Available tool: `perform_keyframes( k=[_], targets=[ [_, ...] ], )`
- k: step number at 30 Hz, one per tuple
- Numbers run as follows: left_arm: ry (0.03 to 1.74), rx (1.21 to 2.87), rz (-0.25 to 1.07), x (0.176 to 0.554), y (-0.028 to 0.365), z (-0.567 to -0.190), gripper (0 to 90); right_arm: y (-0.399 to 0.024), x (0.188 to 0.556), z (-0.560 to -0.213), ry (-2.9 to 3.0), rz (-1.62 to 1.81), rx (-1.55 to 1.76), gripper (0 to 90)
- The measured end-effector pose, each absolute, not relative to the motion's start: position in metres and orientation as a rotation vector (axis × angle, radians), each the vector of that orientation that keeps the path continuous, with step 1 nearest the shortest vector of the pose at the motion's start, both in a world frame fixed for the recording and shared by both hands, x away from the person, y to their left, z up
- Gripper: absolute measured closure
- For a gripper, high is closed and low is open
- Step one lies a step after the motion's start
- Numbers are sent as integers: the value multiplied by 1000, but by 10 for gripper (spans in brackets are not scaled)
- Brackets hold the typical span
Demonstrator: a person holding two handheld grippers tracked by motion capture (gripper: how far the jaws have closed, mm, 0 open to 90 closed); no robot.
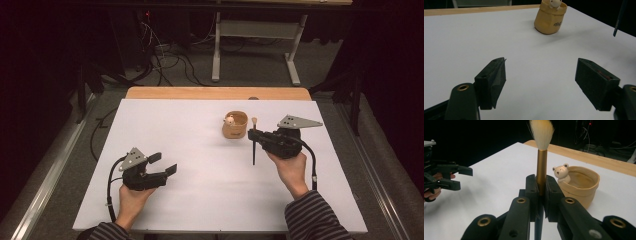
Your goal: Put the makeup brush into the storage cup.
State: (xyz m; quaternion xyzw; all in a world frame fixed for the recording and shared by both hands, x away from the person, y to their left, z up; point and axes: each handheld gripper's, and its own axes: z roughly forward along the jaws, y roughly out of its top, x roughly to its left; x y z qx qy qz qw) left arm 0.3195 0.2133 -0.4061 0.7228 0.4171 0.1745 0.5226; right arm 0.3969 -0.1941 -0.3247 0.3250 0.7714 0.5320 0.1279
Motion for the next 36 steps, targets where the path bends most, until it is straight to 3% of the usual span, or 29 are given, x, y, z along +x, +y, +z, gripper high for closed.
perform_keyframes(
  k=[36],
  targets=[
    [986,1735,415,318,211,-406,268,-185,441,-311,2204,1479,1006,854]
  ],
)
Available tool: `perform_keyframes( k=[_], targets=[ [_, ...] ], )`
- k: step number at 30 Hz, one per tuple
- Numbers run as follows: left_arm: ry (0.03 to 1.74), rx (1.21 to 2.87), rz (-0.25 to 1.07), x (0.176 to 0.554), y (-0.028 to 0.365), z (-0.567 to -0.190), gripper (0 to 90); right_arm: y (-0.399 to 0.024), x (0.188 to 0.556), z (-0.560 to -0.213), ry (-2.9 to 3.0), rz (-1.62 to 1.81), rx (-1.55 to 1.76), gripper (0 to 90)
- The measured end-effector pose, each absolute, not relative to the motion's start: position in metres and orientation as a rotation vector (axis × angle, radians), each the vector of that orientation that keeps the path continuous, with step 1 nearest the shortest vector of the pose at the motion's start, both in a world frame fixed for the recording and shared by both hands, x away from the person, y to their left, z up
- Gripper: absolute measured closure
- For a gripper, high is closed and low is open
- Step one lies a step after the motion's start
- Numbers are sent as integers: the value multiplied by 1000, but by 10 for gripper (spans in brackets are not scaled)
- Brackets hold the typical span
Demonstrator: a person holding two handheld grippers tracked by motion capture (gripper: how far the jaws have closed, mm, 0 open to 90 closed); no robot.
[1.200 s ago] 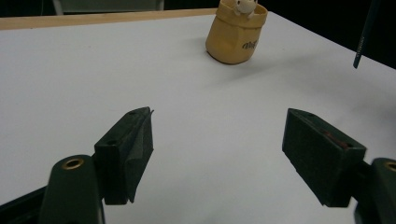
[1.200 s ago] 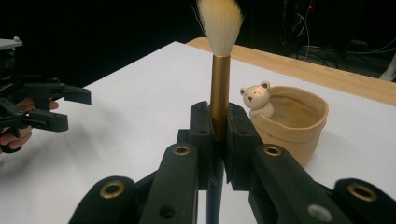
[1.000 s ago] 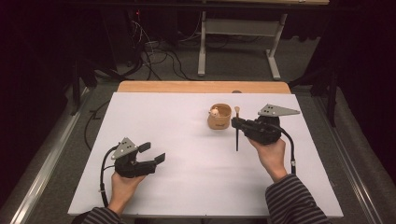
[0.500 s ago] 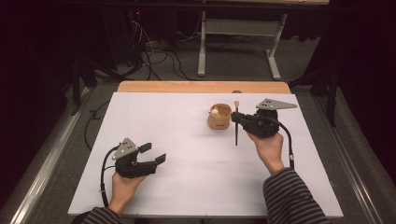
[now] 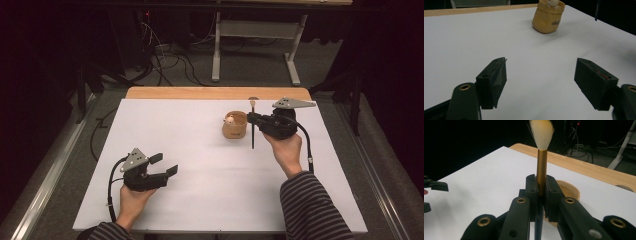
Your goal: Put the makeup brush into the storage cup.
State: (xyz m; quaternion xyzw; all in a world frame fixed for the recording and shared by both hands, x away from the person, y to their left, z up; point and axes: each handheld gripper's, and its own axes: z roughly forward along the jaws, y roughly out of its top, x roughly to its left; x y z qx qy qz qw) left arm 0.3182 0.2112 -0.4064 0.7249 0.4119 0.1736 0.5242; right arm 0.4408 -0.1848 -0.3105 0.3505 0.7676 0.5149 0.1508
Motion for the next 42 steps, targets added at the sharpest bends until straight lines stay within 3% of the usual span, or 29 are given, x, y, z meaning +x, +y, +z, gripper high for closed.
perform_keyframes(
  k=[42],
  targets=[
    [986,1738,406,319,213,-406,261,-163,497,-296,2121,1432,1068,852]
  ],
)
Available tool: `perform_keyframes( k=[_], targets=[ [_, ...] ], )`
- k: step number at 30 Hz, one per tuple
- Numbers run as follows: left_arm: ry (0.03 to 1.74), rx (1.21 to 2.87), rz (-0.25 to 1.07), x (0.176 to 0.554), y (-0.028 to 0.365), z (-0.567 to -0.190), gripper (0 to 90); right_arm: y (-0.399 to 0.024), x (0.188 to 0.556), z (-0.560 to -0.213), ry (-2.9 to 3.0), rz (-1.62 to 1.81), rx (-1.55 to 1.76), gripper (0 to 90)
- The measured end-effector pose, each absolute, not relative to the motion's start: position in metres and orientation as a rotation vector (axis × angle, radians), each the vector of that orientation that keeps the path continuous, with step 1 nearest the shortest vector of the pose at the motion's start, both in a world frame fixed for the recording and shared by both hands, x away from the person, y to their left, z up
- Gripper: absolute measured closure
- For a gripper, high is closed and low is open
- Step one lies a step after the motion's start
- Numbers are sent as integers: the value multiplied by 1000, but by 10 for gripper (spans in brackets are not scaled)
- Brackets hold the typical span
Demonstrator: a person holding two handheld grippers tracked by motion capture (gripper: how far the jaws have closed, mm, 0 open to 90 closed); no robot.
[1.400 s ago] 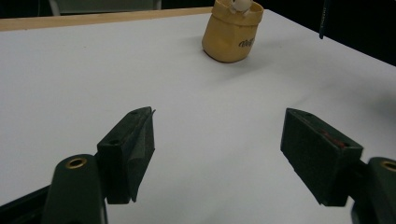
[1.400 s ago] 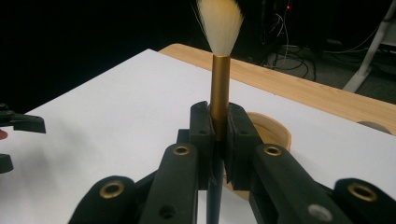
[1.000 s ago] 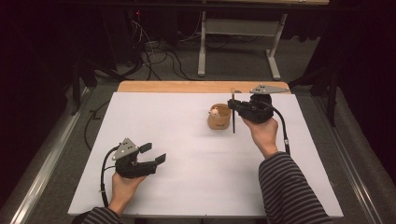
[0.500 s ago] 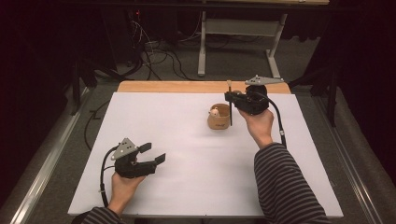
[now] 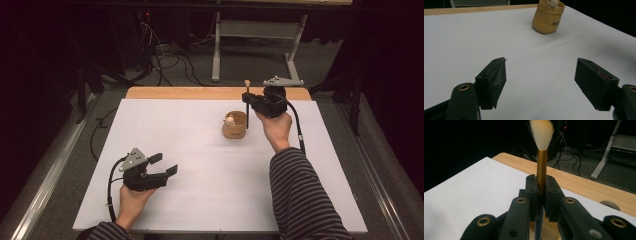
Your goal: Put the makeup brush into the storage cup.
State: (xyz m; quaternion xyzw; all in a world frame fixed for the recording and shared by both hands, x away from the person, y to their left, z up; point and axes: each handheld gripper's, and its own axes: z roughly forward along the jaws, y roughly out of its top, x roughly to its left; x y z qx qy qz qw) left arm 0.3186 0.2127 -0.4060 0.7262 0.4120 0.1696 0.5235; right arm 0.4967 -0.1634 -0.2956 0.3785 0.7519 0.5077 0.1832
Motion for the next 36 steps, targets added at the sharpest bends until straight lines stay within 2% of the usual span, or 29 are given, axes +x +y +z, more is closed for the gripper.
perform_keyframes(
  k=[36],
  targets=[
    [978,1746,398,319,213,-406,259,-135,520,-311,2102,1309,1072,850]
  ],
)
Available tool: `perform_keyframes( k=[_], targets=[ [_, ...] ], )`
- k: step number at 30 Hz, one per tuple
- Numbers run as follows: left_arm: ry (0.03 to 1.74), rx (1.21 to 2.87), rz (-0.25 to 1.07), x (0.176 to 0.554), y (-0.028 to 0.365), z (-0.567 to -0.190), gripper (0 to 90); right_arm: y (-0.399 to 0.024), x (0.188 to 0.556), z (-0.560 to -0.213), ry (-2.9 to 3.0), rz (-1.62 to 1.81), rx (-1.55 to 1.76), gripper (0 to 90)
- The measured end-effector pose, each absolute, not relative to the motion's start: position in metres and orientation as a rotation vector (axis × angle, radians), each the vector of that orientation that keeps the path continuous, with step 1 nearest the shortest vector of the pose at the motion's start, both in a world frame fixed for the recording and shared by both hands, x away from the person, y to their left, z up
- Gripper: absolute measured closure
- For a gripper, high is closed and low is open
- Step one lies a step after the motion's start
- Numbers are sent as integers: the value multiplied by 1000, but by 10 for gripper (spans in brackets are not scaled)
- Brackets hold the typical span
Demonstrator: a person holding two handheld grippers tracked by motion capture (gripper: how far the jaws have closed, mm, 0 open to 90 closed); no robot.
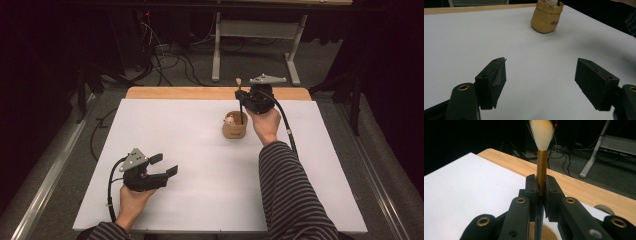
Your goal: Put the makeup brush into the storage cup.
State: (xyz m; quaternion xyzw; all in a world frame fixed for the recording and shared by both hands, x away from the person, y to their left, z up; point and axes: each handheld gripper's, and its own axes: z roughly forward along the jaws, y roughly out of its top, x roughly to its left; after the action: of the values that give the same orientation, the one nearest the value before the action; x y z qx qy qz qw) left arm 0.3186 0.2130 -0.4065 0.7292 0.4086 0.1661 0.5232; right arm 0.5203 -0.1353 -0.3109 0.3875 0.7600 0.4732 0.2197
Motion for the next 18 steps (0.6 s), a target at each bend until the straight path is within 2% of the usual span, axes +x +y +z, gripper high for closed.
perform_keyframes(
  k=[18],
  targets=[
    [986,1746,402,319,213,-407,259,-130,524,-322,2168,1185,1049,847]
  ],
)
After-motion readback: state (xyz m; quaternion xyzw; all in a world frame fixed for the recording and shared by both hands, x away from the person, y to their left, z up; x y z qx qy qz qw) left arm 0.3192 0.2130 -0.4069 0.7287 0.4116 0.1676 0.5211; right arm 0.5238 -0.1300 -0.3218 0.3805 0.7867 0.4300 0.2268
